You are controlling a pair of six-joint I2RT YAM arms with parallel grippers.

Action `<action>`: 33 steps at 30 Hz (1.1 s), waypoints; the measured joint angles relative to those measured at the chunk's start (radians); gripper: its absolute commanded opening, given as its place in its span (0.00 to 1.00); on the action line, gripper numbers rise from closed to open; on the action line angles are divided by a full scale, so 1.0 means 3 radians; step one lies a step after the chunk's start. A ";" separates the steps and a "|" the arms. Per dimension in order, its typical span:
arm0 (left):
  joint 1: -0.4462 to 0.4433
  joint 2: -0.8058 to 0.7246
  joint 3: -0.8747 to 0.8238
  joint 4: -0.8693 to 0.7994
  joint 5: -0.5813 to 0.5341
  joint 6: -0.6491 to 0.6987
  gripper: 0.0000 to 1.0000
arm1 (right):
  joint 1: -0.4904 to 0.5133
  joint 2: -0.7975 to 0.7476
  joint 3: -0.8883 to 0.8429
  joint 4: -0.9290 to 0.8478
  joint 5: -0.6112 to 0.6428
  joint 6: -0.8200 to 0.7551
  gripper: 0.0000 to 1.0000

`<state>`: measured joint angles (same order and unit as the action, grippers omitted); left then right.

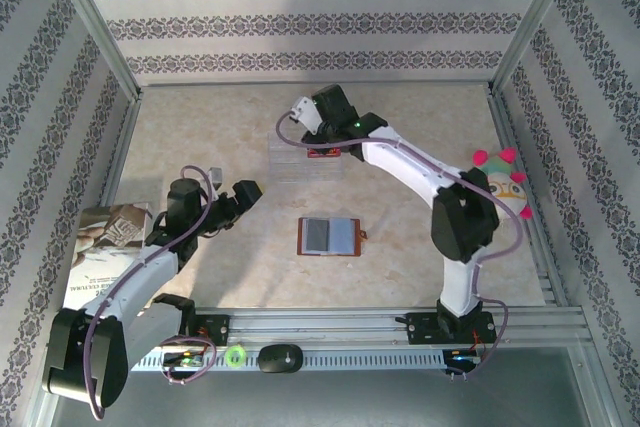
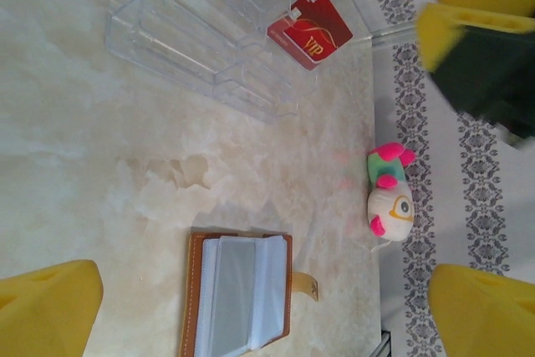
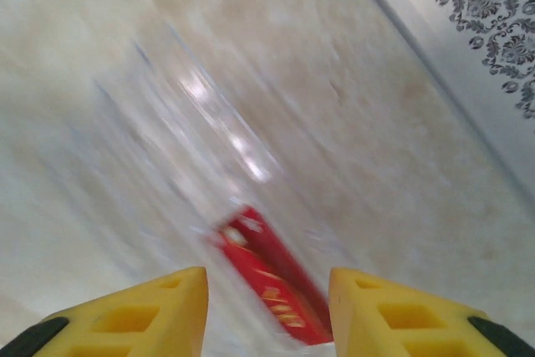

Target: Take the credit cards out of the card holder

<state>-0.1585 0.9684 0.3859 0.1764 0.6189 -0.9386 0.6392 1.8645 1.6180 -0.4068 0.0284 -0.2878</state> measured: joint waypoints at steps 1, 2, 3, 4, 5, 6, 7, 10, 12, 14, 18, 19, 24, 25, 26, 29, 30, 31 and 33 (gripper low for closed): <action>0.0005 -0.0018 -0.0029 0.0023 -0.0009 -0.0019 1.00 | 0.0043 -0.0102 -0.0076 0.0018 -0.0066 0.0217 0.44; 0.0006 -0.0038 -0.0071 0.0053 -0.0025 -0.0034 1.00 | 0.0094 -0.0215 -0.0183 0.0055 -0.0127 0.0449 0.44; 0.0006 -0.0061 -0.0117 0.0074 -0.0036 -0.0047 1.00 | 0.0132 -0.0332 -0.0329 0.0090 -0.0182 0.0693 0.44; 0.0006 -0.0078 -0.0160 0.0090 -0.0045 -0.0057 1.00 | 0.0151 -0.0421 -0.0470 0.0103 -0.0235 0.0880 0.44; 0.0006 -0.0098 -0.0209 0.0109 -0.0047 -0.0069 1.00 | 0.0163 -0.0507 -0.0641 0.0104 -0.0276 0.1069 0.44; 0.0006 -0.0117 -0.0254 0.0116 -0.0057 -0.0080 1.00 | 0.0169 -0.0575 -0.0815 0.0086 -0.0309 0.1233 0.44; 0.0006 -0.0135 -0.0295 0.0117 -0.0058 -0.0084 1.00 | 0.0173 -0.0614 -0.0955 0.0062 -0.0332 0.1342 0.44; 0.0006 -0.0187 -0.0409 0.0123 -0.0061 -0.0106 1.00 | 0.0263 -0.0690 -0.1422 -0.0079 -0.0341 0.1633 0.45; 0.0006 -0.0203 -0.0453 0.0126 -0.0061 -0.0107 1.00 | 0.0423 -0.0696 -0.1621 -0.0226 -0.0333 0.1742 0.45; 0.0006 -0.0205 -0.0473 0.0127 -0.0061 -0.0108 1.00 | 0.0631 -0.0690 -0.1696 -0.0346 -0.0313 0.1797 0.45; 0.0006 -0.0205 -0.0482 0.0131 -0.0058 -0.0108 1.00 | 0.0984 -0.0628 -0.1686 -0.0403 -0.0226 0.1841 0.45; 0.0006 -0.0205 -0.0482 0.0131 -0.0058 -0.0108 1.00 | 0.1039 -0.0594 -0.1675 -0.0406 -0.0197 0.1841 0.45; 0.0006 -0.0206 -0.0482 0.0135 -0.0058 -0.0108 1.00 | 0.1160 -0.0364 -0.1588 -0.0446 0.0050 0.1836 0.48; 0.0006 -0.0206 -0.0482 0.0135 -0.0058 -0.0107 1.00 | 0.1180 -0.0328 -0.1569 -0.0460 0.0095 0.1835 0.49; 0.0006 -0.0206 -0.0482 0.0135 -0.0057 -0.0107 1.00 | 0.1199 -0.0292 -0.1548 -0.0468 0.0144 0.1825 0.49; 0.0006 -0.0206 -0.0482 0.0135 -0.0057 -0.0107 1.00 | 0.1235 -0.0175 -0.1471 -0.0479 0.0245 0.1813 0.49; 0.0006 -0.0206 -0.0482 0.0135 -0.0057 -0.0107 1.00 | 0.1240 -0.0135 -0.1450 -0.0477 0.0273 0.1809 0.48; 0.0006 -0.0206 -0.0482 0.0134 -0.0057 -0.0107 1.00 | 0.1245 -0.0108 -0.1437 -0.0477 0.0294 0.1811 0.48; 0.0006 -0.0206 -0.0482 0.0134 -0.0057 -0.0107 1.00 | 0.1246 -0.0034 -0.1419 -0.0476 0.0323 0.1797 0.44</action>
<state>-0.1566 0.9066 0.2413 0.2165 0.6018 -0.9707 1.0130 1.8542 1.1923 -0.5495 0.1253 0.2512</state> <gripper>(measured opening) 0.998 0.469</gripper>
